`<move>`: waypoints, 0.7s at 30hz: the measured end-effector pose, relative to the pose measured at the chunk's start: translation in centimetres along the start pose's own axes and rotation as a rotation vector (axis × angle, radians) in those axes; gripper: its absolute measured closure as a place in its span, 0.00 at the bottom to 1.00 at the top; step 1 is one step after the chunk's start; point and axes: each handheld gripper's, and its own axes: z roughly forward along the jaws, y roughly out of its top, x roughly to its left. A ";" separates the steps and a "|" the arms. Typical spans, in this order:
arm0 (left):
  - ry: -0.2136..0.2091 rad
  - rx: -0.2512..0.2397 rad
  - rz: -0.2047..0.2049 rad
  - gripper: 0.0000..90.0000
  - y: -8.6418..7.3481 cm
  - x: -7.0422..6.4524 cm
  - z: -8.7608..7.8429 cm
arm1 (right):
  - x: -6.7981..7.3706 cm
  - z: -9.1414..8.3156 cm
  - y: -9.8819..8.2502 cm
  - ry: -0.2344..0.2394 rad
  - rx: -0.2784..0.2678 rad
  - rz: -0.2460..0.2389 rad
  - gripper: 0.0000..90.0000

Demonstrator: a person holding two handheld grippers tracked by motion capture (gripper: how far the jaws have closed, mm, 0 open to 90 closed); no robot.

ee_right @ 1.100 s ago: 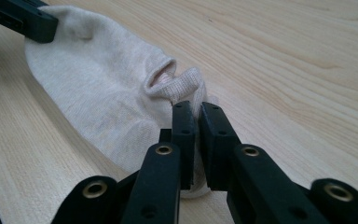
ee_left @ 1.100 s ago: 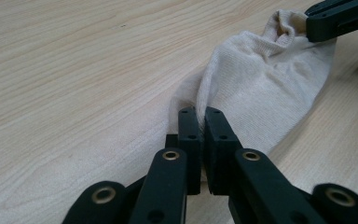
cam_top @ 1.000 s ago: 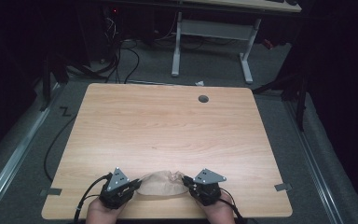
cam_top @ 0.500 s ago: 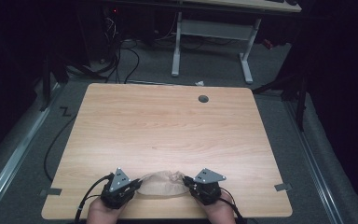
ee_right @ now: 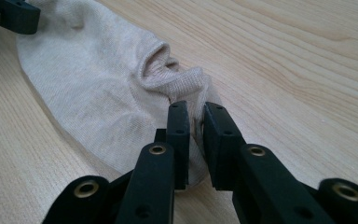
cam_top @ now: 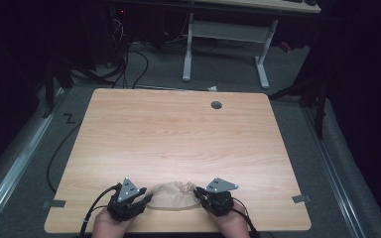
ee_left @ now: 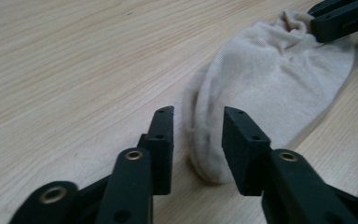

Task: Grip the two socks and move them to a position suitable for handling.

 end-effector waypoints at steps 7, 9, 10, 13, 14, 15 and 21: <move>0.025 0.015 0.027 0.81 0.5 0.0 1.3 | -0.2 0.4 0.1 -0.003 0.012 0.004 0.87; 0.049 0.051 0.096 0.84 0.6 0.8 1.3 | -0.2 0.5 0.1 -0.007 0.018 0.003 0.87; 0.053 0.056 0.095 0.84 0.6 0.9 1.4 | -0.2 0.6 0.1 -0.007 0.020 0.006 0.87; 0.056 0.062 0.094 0.84 0.6 1.1 1.7 | -0.3 0.7 0.2 -0.010 0.021 0.001 0.87; 0.057 0.063 0.091 0.84 0.6 1.1 1.9 | -0.3 0.7 0.2 -0.009 0.021 0.002 0.86; 0.059 0.064 0.092 0.83 0.6 1.1 2.0 | -0.4 0.8 0.2 -0.009 0.020 0.003 0.86; 0.064 0.064 0.070 0.73 1.3 1.7 2.6 | -0.8 0.9 0.3 -0.024 0.017 0.019 0.85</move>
